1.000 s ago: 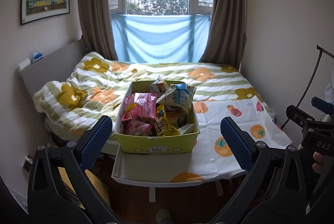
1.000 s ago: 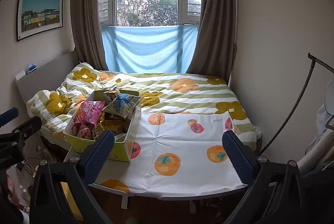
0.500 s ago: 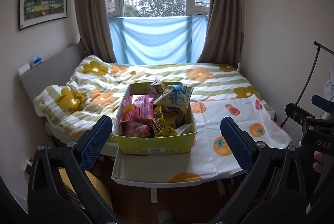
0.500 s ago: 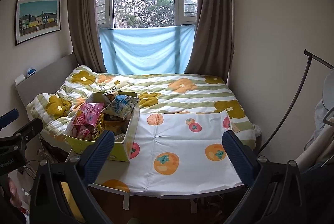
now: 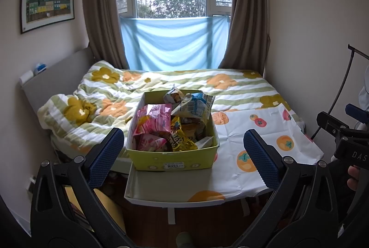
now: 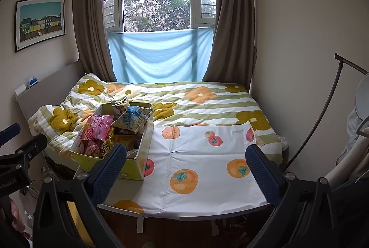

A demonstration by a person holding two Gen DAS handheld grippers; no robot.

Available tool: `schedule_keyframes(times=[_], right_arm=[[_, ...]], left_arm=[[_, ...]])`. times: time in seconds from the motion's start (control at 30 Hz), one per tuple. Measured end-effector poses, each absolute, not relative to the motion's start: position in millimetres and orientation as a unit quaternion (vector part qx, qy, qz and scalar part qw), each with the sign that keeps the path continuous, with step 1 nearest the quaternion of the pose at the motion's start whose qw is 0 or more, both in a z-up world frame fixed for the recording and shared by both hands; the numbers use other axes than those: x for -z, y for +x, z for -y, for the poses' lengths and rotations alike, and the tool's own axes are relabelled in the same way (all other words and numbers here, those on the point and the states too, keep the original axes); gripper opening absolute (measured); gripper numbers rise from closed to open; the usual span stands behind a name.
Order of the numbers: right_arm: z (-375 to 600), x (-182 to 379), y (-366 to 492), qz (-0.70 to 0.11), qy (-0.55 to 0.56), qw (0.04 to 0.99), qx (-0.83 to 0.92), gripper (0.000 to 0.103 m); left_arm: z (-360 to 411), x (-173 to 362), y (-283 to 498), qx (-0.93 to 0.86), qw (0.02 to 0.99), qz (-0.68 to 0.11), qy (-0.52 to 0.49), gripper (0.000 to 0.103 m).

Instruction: Organize snacks

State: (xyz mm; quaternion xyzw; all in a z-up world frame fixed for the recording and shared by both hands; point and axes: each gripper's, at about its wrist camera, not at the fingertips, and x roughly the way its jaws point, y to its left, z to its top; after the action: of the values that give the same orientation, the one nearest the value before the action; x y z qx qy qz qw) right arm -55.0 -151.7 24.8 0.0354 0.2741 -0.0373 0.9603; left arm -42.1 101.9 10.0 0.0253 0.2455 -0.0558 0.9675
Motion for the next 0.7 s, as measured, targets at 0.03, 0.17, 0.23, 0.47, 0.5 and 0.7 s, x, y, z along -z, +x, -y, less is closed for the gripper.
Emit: schedule_keyframes(times=[0.03,0.17,0.23,0.47,0.5,0.7], right_arm=[[151.5,-25.1,-54.9,-0.274,0.036,0.960,0.037,0.103],[151.0,-25.0,-54.6,-0.275,0.035,0.960,0.038,0.103],[150.7,-25.1,-54.2,-0.275,0.035,0.960,0.039,0.103],[147.9,-26.2,-51.4,-0.278,0.036,0.959,0.040,0.103],[148.5,-26.0,-51.7,-0.278,0.035,0.959,0.039,0.103],[146.8,-25.7,-48.9,-0.278,0.035,0.959,0.042,0.103]], left_arm=[[-102.0,-9.9,-42.2,0.055,0.967,-0.246,0.025,0.103],[-103.1,-8.8,-41.6,0.054,0.967,-0.246,0.026,0.103],[-103.8,-7.7,-40.8,0.054,0.967,-0.247,0.026,0.103],[-103.7,-6.8,-39.5,0.055,0.967,-0.248,0.027,0.103],[-103.8,-6.6,-39.5,0.055,0.967,-0.248,0.026,0.103],[-104.6,-6.3,-38.2,0.056,0.967,-0.248,0.026,0.103]])
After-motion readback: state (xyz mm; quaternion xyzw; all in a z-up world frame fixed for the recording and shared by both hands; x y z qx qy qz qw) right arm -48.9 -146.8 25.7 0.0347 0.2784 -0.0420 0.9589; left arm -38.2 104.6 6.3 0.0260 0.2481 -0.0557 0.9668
